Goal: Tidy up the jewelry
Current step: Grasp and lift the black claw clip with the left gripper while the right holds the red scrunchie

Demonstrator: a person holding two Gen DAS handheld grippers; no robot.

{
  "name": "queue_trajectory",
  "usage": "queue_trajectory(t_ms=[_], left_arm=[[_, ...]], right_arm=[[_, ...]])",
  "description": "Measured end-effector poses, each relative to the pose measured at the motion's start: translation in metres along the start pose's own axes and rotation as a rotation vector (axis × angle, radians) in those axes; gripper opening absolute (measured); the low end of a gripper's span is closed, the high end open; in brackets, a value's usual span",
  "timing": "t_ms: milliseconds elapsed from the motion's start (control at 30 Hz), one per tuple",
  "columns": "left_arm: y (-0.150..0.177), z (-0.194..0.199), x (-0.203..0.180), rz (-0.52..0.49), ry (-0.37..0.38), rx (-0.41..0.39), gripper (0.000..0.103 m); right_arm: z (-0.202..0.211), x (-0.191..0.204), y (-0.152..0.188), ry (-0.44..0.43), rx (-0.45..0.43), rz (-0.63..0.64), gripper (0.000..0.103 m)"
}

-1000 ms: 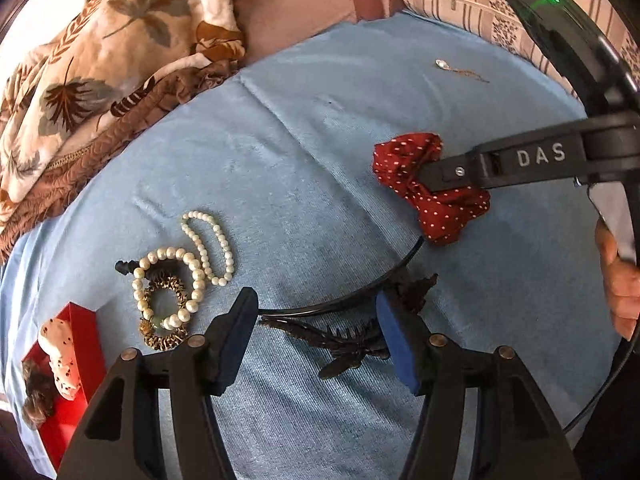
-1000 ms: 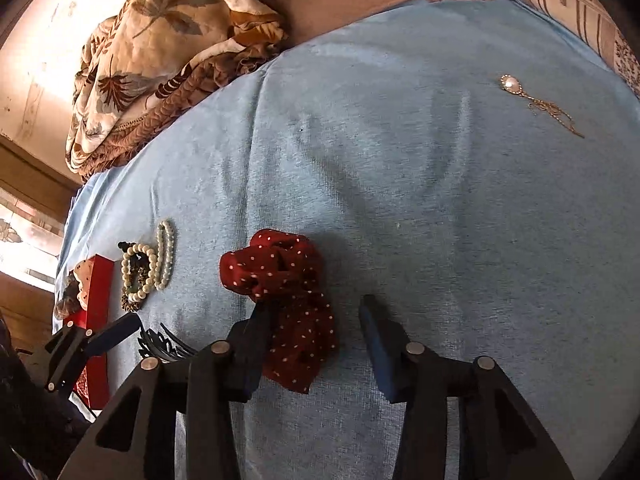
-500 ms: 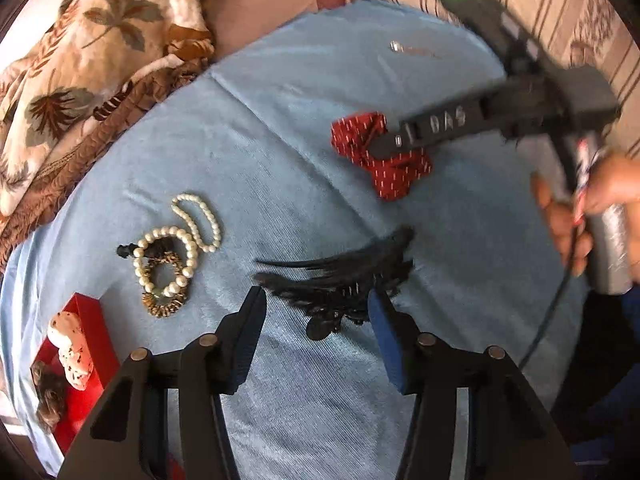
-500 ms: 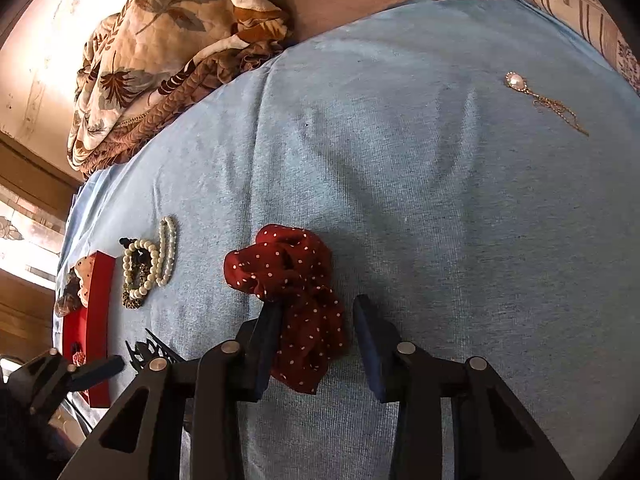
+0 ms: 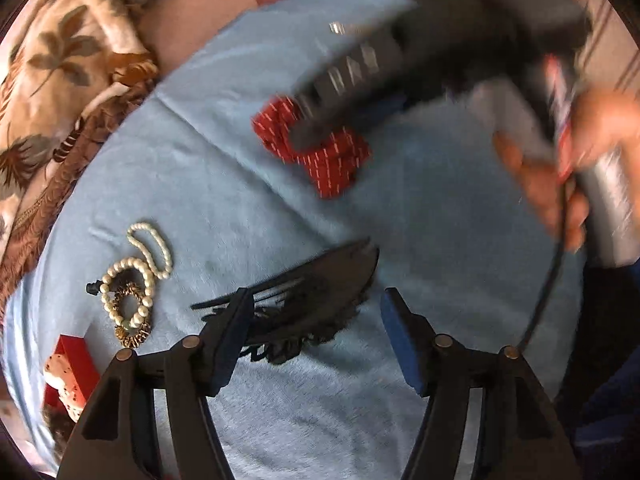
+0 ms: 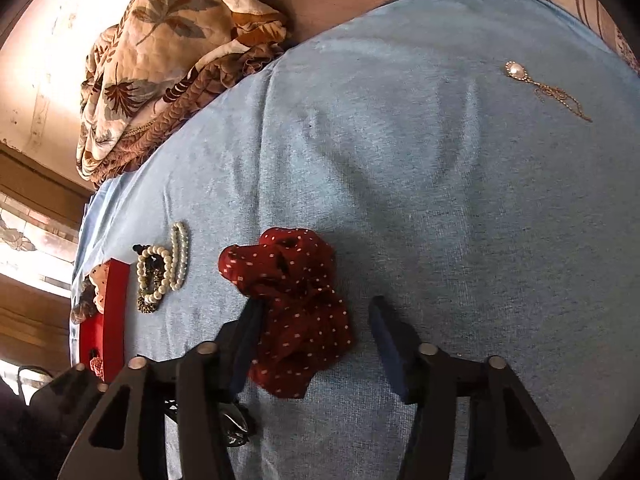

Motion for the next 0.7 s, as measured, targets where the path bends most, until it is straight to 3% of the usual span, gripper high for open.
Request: queue_trajectory(t_ms=[200,267,300,333,367,400,500,700], left_arm=[[0.02,-0.019,0.0,-0.039,-0.053,0.079,0.066],[0.021,-0.015,0.004,0.006,-0.047,0.058,0.05],[0.021,-0.011,0.01,0.047,-0.054,0.048,0.027],[0.022,-0.008,0.015,0.088,-0.033,0.037,0.019],[0.022,-0.005,0.02,0.134,-0.005,0.019,0.014],[0.023,-0.001,0.025,0.178,0.014,0.0,0.011],[0.027,0.01,0.038,0.285,0.033,-0.053,0.01],[0.04,0.043,0.041,0.399,0.053,-0.143,0.01]], right_arm=[[-0.004,0.006,0.002,0.009,0.008,0.031,0.064],[-0.006,0.009,0.003,0.016,0.007,0.05,0.064],[-0.006,0.009,0.003,0.018,0.009,0.06,0.06],[-0.007,0.012,0.004,0.015,0.01,0.074,0.053],[-0.007,0.014,0.005,0.012,0.014,0.084,0.033],[-0.008,0.014,0.005,0.013,0.014,0.09,0.023],[-0.004,0.015,0.004,0.017,-0.004,0.092,0.014],[0.009,0.017,0.001,-0.009,-0.067,0.079,0.011]])
Point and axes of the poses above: each gripper's, at about its wrist camera, not at the fingertips, and z roughly against the way its jaws point, x to its left, y to its underside, the point moved 7 cm from there along -z, roughly the way its jaws point, and after that the axes turned 6 degrees about -z, right-handed, at the moved point
